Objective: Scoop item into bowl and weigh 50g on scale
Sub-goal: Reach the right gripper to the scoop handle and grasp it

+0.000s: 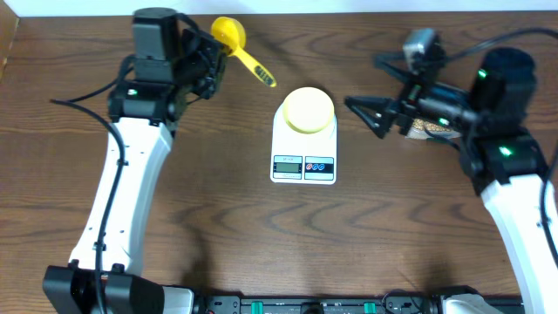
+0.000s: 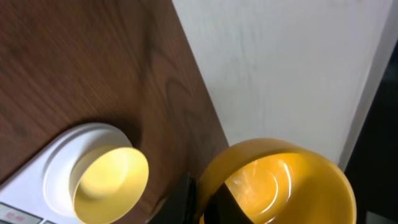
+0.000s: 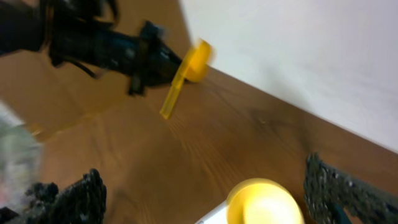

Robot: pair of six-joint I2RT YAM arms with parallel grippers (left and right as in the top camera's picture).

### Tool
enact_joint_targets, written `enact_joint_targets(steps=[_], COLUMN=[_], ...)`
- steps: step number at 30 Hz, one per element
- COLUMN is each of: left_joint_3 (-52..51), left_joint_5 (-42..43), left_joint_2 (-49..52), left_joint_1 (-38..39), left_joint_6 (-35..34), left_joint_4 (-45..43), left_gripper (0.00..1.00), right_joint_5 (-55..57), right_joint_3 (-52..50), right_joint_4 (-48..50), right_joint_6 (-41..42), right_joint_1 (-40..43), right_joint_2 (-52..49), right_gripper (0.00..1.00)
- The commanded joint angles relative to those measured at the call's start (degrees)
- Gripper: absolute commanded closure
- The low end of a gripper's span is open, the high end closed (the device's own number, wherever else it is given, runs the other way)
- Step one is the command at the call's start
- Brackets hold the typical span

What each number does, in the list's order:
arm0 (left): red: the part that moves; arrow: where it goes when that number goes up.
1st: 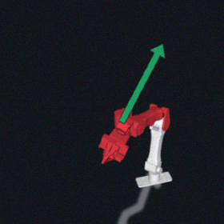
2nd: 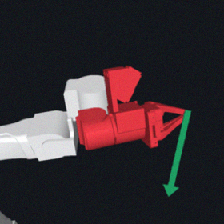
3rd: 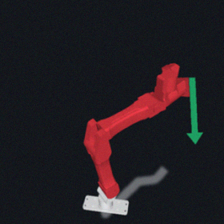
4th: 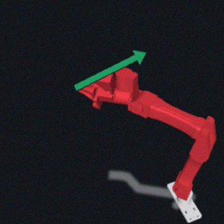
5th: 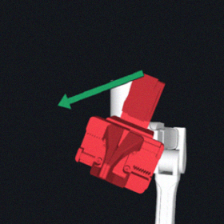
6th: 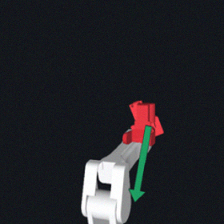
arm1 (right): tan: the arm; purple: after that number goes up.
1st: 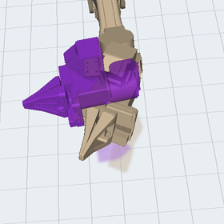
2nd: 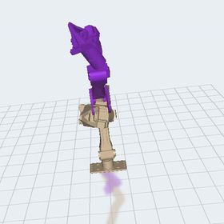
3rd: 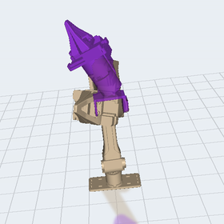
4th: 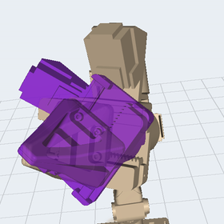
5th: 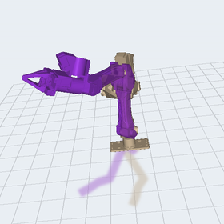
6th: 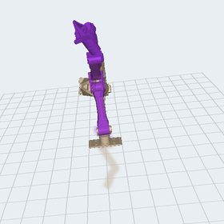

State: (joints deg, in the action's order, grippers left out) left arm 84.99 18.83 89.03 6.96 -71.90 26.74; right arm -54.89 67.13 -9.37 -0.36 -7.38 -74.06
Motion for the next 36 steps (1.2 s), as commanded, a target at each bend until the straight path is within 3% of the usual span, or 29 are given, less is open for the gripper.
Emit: enact_joint_targets(steps=[1, 7, 13, 17, 23, 28, 36], left_joint_3=[0.31, 0.31, 0.31, 0.31, 0.31, 0.31, 0.31], left_joint_5=[-9.75, -17.2, -17.4, -17.38, -17.35, -16.61, -16.24], left_joint_2=[-0.31, 0.0, 1.11, 1.2, 1.2, 1.2, 1.2], left_joint_1=[3.21, 8.46, 11.08, 12.07, 13.7, 15.43, 17.31], left_joint_6=[-4.17, -6.47, -9.97, -13.49, -15.72, -16.59, -17.92], left_joint_4=[-0.04, -0.04, 0.15, 0.11, -0.31, -0.28, -0.22], left_gripper=[0.92, 0.93, 0.93, 0.93, 0.93, 0.93, 0.92], right_joint_5=[-7.41, -7.21, -4.55, -0.48, 5.38, 16.17, 22.45], right_joint_3=[1.27, 1.14, 1.14, 1.14, 1.14, 1.14, 1.14], right_joint_4=[3.74, 5.07, 9.81, 11.28, 17.77, 17.49, 17.81], right_joint_6=[0.35, 2.71, 18.88, 30.53, 37.81, 40.44, 42.56], right_joint_1=[-2.51, -3.61, -4.09, -4.39, -9.03, -13.07, -14.38], right_joint_2=[-3.87, -9.31, -12.5, -13.86, -13.97, -13.97, -13.97], right_gripper=[0.01, 0.01, 0.01, 0.11, 0.28, 0.41, 0.58])
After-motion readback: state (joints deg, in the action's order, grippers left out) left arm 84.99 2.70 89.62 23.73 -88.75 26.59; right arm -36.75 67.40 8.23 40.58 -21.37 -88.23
